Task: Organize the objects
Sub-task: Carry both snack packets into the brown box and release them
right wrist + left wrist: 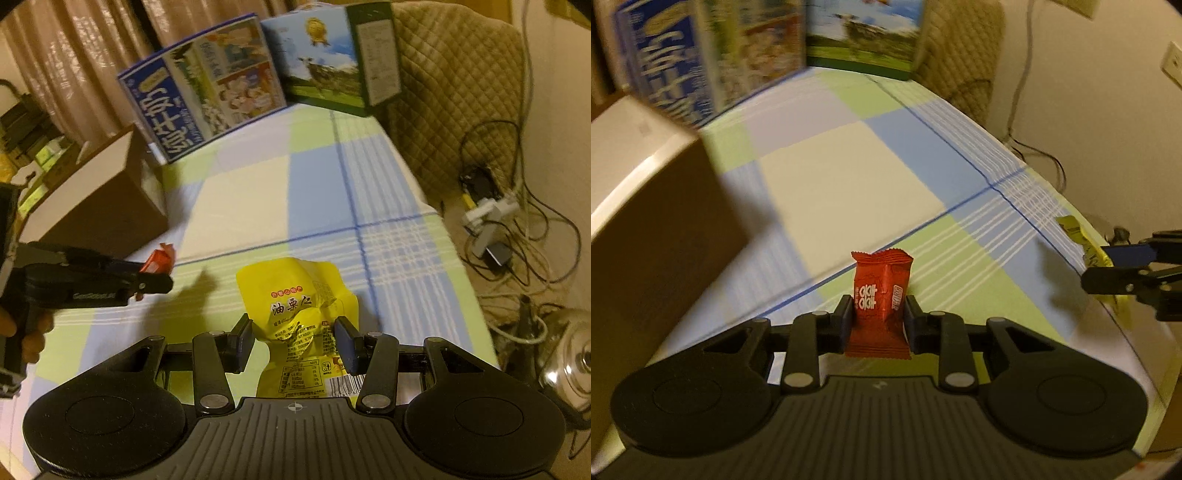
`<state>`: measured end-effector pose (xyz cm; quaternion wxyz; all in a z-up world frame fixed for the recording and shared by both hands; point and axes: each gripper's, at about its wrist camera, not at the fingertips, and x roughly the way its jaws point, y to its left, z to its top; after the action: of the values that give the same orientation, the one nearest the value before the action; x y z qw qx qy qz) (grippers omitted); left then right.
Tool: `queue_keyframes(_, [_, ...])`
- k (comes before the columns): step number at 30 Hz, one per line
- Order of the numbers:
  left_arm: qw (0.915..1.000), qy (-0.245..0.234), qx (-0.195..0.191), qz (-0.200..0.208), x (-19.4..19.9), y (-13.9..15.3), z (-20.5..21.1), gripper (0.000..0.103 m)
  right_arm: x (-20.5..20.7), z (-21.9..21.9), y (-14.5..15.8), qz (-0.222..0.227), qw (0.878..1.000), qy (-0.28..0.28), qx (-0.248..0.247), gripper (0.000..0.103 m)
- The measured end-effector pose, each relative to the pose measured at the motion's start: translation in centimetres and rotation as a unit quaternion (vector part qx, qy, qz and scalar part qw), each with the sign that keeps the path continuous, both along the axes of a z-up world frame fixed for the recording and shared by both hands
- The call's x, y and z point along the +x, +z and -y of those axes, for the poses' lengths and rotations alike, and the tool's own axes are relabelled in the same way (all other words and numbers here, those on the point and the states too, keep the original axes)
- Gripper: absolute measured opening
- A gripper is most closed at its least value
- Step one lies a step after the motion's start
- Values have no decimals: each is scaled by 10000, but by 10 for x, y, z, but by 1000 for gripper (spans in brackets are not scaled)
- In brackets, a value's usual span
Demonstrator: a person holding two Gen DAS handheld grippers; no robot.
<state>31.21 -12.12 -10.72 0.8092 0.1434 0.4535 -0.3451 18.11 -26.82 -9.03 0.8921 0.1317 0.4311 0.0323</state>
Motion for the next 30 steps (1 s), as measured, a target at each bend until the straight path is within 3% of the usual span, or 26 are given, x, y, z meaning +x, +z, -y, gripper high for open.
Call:
queue_keyframes(7, [9951, 956, -265, 3, -14, 34, -66, 24, 16, -33, 14, 233, 9985, 495, 67, 44])
queue_keyframes(17, [9757, 2119, -447, 337, -17, 82, -163, 24, 55, -111, 40, 627, 9870, 1447, 322, 44])
queue_keyframes(30, [9562, 2806, -382, 746, 37, 111, -244, 24, 139, -219, 64, 1043, 9646, 2398, 350, 44])
